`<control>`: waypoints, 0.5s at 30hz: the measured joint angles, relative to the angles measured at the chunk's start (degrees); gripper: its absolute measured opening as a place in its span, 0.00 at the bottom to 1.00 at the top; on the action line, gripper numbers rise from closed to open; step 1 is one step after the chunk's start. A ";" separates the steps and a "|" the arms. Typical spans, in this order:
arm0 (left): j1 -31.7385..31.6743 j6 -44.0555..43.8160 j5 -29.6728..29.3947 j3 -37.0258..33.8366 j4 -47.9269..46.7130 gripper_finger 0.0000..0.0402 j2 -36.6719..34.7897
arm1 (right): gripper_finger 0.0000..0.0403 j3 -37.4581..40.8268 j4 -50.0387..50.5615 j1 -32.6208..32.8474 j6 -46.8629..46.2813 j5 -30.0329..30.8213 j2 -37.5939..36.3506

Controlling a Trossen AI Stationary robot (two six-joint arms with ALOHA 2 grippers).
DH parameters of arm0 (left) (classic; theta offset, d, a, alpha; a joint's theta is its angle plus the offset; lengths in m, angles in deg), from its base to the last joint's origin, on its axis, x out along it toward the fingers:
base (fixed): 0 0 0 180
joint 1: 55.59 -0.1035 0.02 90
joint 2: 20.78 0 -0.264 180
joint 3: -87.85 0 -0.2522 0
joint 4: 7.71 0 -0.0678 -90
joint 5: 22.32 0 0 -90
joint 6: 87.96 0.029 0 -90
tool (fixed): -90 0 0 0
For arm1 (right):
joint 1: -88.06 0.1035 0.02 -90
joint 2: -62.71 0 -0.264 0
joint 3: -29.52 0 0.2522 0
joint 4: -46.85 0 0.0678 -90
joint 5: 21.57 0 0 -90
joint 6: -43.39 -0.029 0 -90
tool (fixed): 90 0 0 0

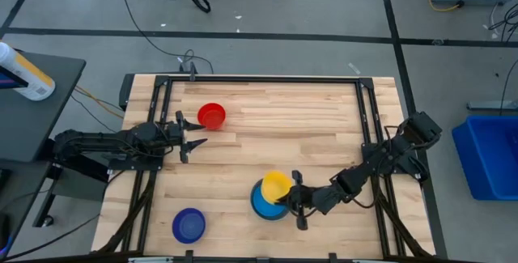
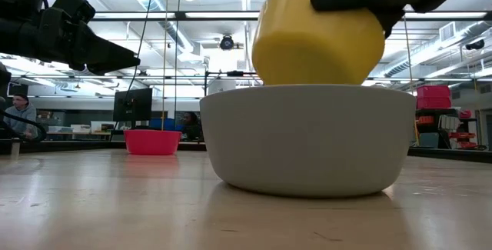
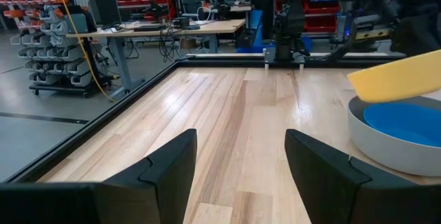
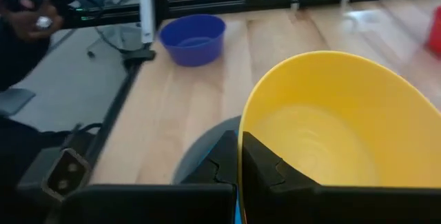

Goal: Nest bowls inside each other
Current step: Stack the yellow bowl on top of the light blue bowl

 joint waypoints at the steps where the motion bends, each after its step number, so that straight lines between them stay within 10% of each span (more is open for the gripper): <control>1: 0.01 0.01 -0.01 0.00 0.01 0.57 0.00 | 0.01 0.00 0.02 -0.04 -0.35 -0.68 0.00; 15: 0.01 0.15 -0.03 0.00 0.08 0.57 0.00 | 0.01 -6.06 9.61 -0.32 -0.72 -5.38 0.00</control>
